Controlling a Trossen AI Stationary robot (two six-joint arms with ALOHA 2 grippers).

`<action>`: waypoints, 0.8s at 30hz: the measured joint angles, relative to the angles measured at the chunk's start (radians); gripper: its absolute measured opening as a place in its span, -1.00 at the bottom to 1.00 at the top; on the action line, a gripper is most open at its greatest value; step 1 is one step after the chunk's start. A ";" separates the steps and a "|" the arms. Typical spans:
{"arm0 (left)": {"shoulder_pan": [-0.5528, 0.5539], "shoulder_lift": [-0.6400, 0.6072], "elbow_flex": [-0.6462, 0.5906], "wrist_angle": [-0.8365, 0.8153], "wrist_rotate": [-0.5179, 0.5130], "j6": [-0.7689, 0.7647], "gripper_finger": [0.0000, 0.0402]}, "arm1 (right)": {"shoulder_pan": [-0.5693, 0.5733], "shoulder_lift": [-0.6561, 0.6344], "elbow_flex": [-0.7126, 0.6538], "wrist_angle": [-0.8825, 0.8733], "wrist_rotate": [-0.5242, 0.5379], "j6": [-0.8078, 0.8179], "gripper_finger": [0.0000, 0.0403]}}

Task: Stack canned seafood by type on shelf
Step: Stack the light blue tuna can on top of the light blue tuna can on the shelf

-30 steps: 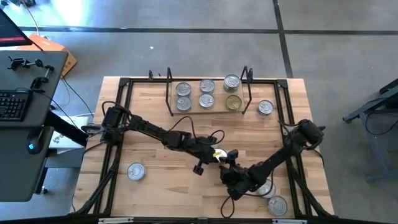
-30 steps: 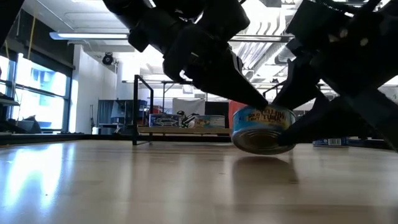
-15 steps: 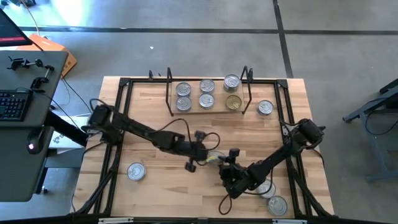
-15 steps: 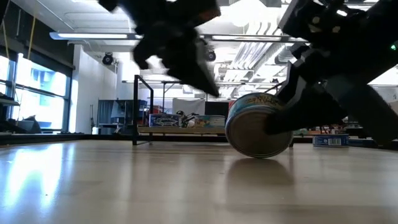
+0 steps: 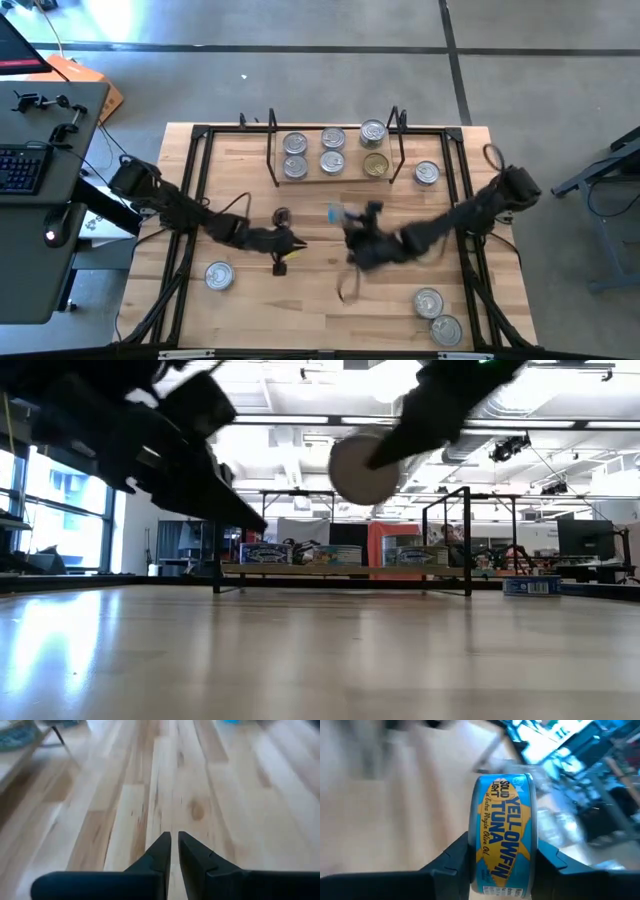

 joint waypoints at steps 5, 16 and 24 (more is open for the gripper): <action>-0.061 -0.009 -0.076 0.062 -0.083 -0.041 -0.88 | -0.240 0.044 0.080 0.082 -0.126 -0.369 -0.40; -0.089 -0.009 -0.105 -0.041 -0.172 -0.188 -0.88 | -0.661 0.166 0.150 0.265 -0.368 -0.901 -0.40; -0.089 -0.009 -0.105 -0.044 -0.196 -0.199 -0.88 | -0.755 0.237 0.150 0.287 -0.394 -1.010 -0.40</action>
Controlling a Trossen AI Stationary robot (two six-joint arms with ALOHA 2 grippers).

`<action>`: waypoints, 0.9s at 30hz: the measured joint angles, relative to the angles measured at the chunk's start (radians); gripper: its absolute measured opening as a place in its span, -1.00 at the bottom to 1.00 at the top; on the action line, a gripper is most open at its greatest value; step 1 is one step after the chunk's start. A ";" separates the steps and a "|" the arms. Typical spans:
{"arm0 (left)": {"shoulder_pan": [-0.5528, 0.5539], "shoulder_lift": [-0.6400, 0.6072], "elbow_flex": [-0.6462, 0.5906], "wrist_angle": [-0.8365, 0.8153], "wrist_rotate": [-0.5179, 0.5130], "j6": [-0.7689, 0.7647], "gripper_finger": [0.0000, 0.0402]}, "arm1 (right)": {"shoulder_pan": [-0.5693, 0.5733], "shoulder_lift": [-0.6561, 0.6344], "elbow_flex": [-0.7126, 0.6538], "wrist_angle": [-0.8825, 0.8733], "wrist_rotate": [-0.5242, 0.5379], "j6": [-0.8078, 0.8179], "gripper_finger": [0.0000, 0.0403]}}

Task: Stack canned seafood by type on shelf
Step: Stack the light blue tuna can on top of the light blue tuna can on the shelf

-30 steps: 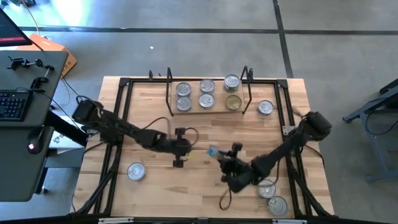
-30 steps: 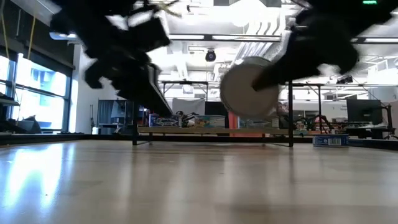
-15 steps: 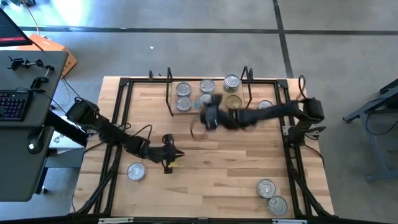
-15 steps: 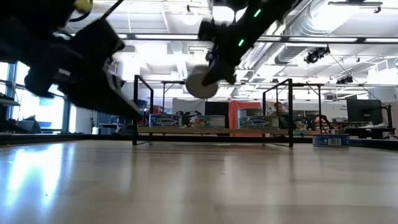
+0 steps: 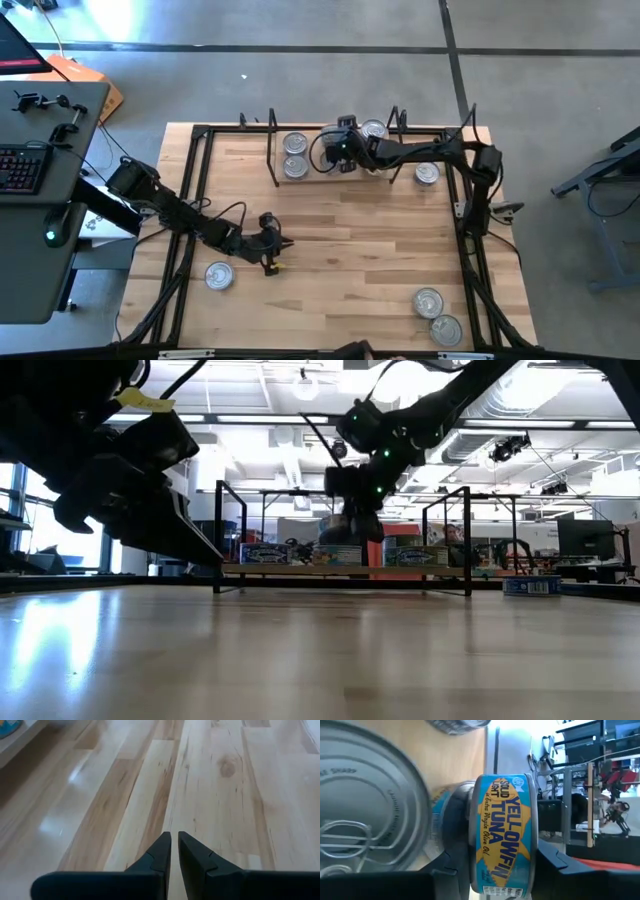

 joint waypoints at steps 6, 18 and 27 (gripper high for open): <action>0.000 0.000 0.000 0.005 -0.001 0.000 -0.88 | -0.003 0.008 0.000 0.006 0.000 -0.002 -0.35; 0.000 0.000 0.000 0.009 0.000 -0.017 -0.88 | 0.011 -0.006 0.000 -0.030 -0.018 0.001 0.23; 0.000 0.000 0.000 0.009 0.001 -0.017 -0.88 | 0.010 -0.056 0.000 -0.044 -0.048 0.026 0.25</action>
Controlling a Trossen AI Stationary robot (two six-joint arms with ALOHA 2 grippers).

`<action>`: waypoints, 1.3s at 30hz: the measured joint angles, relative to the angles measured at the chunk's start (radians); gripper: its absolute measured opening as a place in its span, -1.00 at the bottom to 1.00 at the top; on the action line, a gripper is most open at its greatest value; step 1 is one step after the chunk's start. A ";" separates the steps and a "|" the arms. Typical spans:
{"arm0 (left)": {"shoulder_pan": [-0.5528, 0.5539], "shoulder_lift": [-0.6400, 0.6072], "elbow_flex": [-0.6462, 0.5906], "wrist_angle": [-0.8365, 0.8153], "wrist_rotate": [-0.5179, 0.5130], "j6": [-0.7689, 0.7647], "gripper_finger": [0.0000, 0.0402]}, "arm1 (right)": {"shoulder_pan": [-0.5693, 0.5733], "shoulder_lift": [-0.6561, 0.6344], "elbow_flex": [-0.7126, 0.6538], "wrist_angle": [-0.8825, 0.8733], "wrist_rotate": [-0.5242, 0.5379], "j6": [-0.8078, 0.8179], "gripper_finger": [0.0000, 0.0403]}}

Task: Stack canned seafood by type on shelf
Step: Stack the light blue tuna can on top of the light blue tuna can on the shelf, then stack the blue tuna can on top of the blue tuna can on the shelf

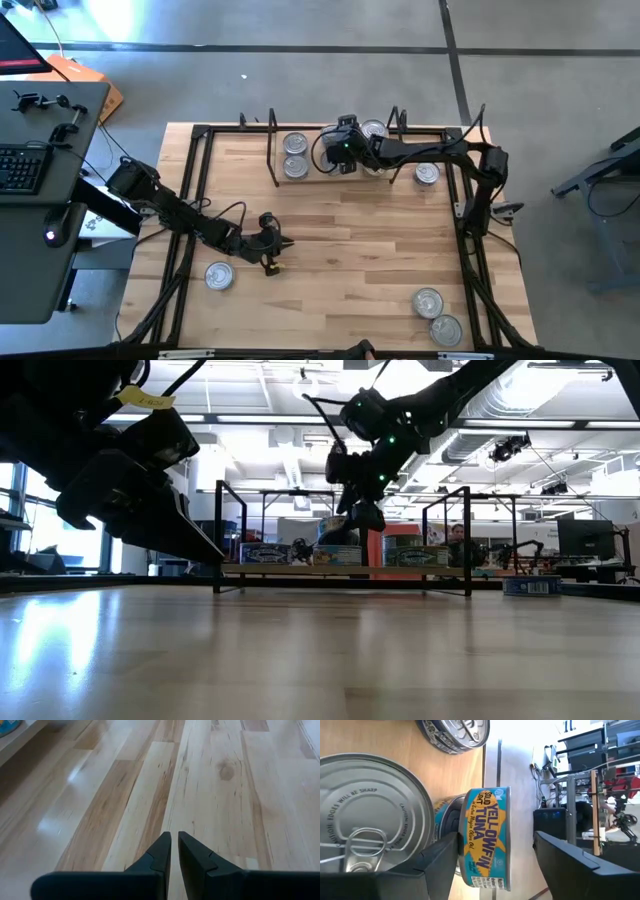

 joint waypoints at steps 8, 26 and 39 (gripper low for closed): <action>0.000 0.000 0.000 0.002 0.009 -0.002 -0.88 | 0.000 -0.003 0.000 -0.056 -0.032 0.059 0.25; -0.002 0.000 0.000 0.004 0.009 -0.007 -0.88 | 0.000 -0.008 0.000 0.014 0.039 0.132 0.25; -0.002 0.000 0.000 0.012 0.009 -0.008 -0.88 | 0.199 -0.143 0.002 -0.102 -0.282 0.619 0.25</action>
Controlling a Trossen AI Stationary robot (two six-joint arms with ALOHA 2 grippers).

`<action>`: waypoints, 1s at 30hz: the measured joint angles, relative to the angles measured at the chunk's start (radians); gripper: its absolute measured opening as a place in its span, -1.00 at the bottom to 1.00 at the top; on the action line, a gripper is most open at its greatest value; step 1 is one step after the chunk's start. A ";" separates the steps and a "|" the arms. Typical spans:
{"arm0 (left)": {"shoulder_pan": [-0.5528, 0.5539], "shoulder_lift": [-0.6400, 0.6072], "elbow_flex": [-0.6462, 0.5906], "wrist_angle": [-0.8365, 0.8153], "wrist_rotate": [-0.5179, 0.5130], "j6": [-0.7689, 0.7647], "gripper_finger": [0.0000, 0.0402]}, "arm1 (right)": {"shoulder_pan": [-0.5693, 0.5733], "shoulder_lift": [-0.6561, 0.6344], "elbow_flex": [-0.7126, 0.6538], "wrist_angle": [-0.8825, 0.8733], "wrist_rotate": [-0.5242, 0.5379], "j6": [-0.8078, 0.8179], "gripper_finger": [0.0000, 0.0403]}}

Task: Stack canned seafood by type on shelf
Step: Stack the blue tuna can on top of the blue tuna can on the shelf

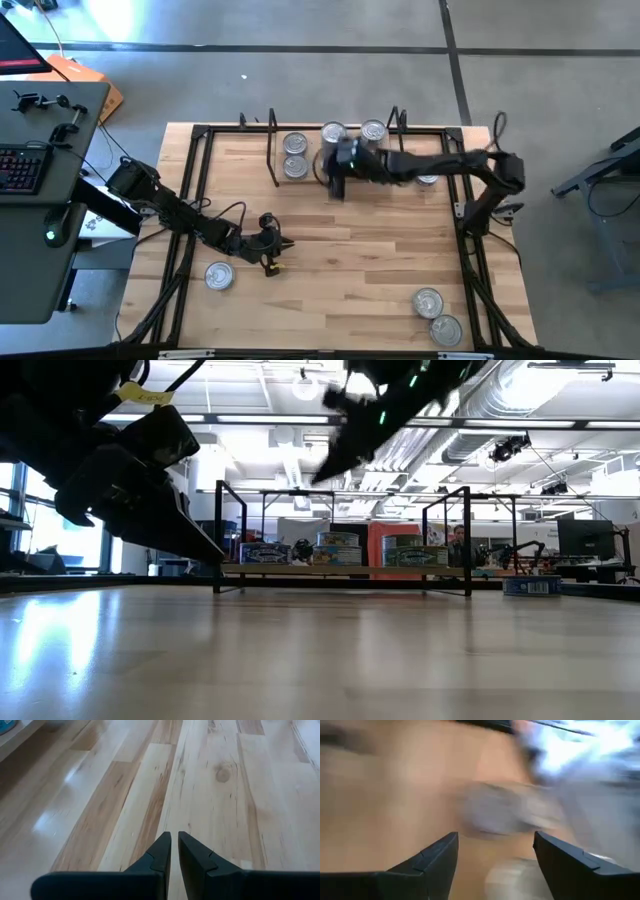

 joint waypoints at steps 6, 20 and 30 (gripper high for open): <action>-0.004 0.000 0.000 0.023 0.000 -0.001 -0.88 | 0.275 -0.093 0.000 -0.314 -0.217 0.255 0.25; -0.005 0.000 0.000 0.219 0.000 0.143 -0.88 | 1.013 -0.097 -0.002 -0.869 -0.202 1.852 0.22; -0.003 0.000 0.000 0.297 0.000 0.175 -0.88 | 1.279 0.008 -0.002 -0.709 -0.261 2.446 -0.23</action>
